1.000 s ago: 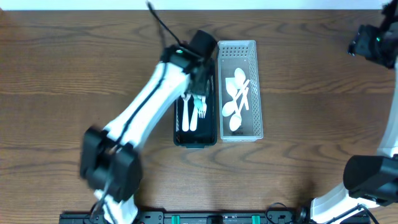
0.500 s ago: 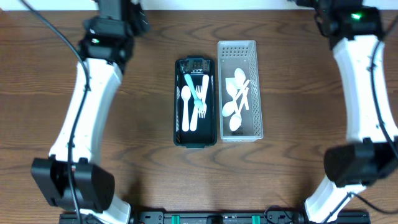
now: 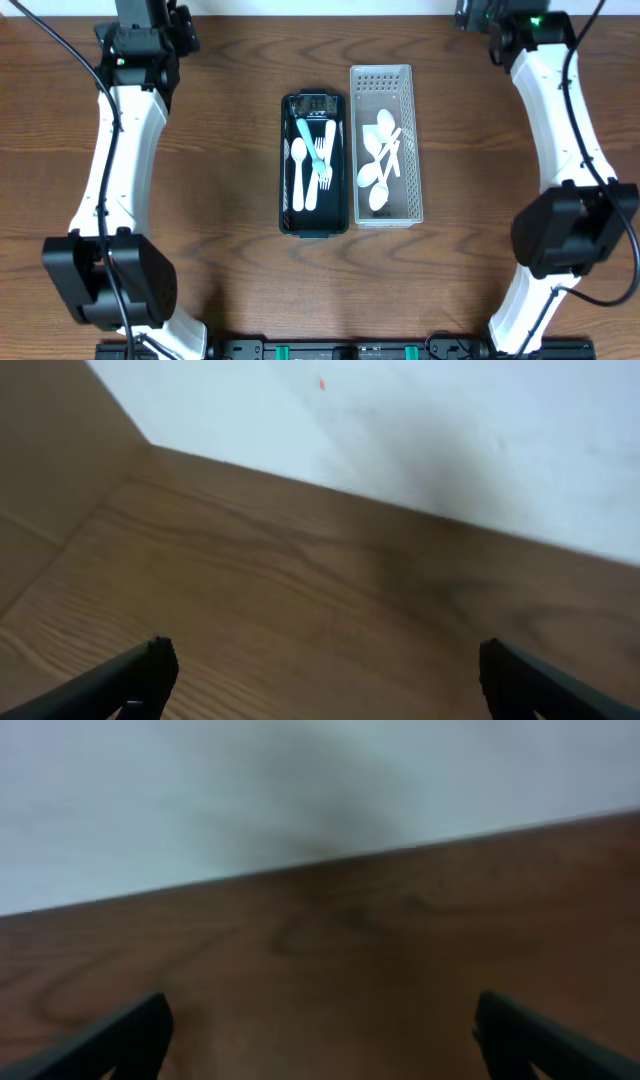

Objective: Pack container

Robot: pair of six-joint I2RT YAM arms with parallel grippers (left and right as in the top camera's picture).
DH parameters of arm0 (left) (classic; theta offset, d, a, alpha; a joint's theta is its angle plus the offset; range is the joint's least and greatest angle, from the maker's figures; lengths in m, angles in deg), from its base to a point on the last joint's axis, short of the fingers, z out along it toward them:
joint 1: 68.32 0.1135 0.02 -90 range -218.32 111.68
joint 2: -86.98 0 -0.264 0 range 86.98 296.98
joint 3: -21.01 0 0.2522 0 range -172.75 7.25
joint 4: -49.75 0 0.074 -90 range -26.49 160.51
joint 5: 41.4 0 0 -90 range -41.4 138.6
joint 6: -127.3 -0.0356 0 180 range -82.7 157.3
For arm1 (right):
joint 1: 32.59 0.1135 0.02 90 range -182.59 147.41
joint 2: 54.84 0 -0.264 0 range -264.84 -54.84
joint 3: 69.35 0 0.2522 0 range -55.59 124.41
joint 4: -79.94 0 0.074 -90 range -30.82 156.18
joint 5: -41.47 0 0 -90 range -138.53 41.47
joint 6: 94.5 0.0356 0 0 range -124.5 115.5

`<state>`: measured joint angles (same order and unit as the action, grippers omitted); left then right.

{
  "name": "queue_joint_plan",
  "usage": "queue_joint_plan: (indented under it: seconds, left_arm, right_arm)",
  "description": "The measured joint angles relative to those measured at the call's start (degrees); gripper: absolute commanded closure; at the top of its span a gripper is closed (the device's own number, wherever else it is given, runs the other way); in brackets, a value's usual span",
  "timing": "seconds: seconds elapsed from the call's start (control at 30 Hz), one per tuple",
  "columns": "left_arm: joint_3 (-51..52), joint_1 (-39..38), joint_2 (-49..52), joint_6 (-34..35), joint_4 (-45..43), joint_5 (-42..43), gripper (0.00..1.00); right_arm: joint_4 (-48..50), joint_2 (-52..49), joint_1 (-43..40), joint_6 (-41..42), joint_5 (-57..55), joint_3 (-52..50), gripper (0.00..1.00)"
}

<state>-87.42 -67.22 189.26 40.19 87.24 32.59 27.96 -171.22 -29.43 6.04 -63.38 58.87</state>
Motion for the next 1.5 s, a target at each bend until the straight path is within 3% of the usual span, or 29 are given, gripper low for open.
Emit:
queue_joint_plan:
  seconds: [0.13, 0.2, 0.43, 0.53, 0.67, 0.87, 1.17, 1.5]
  left_arm:
    - [9.97, 0.15, -5.86, -0.17, -5.22, 3.82, 0.02]
    - [17.70, 0.22, -10.86, -0.15, -11.98, 4.72, 0.02]
    - [44.65, 0.31, -32.04, -0.17, -33.66, 6.03, 0.02]
    - [51.67, 0.31, -38.77, -0.20, -30.95, 6.27, 0.02]
    - [60.61, 0.31, -45.57, -0.17, -29.92, 6.58, 0.02]
    - [67.95, 0.28, -58.21, -0.17, -32.74, 6.62, 0.02]
    - [68.19, 0.28, -75.69, -0.17, -28.24, 6.62, 0.02]
    - [68.35, 0.24, -81.64, -0.17, -26.10, 6.62, 0.03]
  right_arm:
    - [6.73, 8.76, -2.05, 1.16, -0.68, -13.00, 0.01]
    - [12.76, 15.85, -3.08, 1.40, -1.31, -22.45, 0.01]
    - [41.35, 45.27, -3.41, 2.05, -1.90, -56.68, 0.01]
    - [48.35, 54.40, -3.23, 2.10, -1.73, -67.04, 0.01]
    - [45.94, 62.47, -2.36, 2.08, -1.36, -78.64, 0.01]
    - [47.65, 66.10, -2.14, 2.08, -1.01, -88.70, 0.01]
    - [44.22, 68.02, -2.08, 2.08, -0.98, -89.02, 0.01]
    - [28.96, 67.69, -2.05, 2.08, -0.85, -89.02, 0.01]
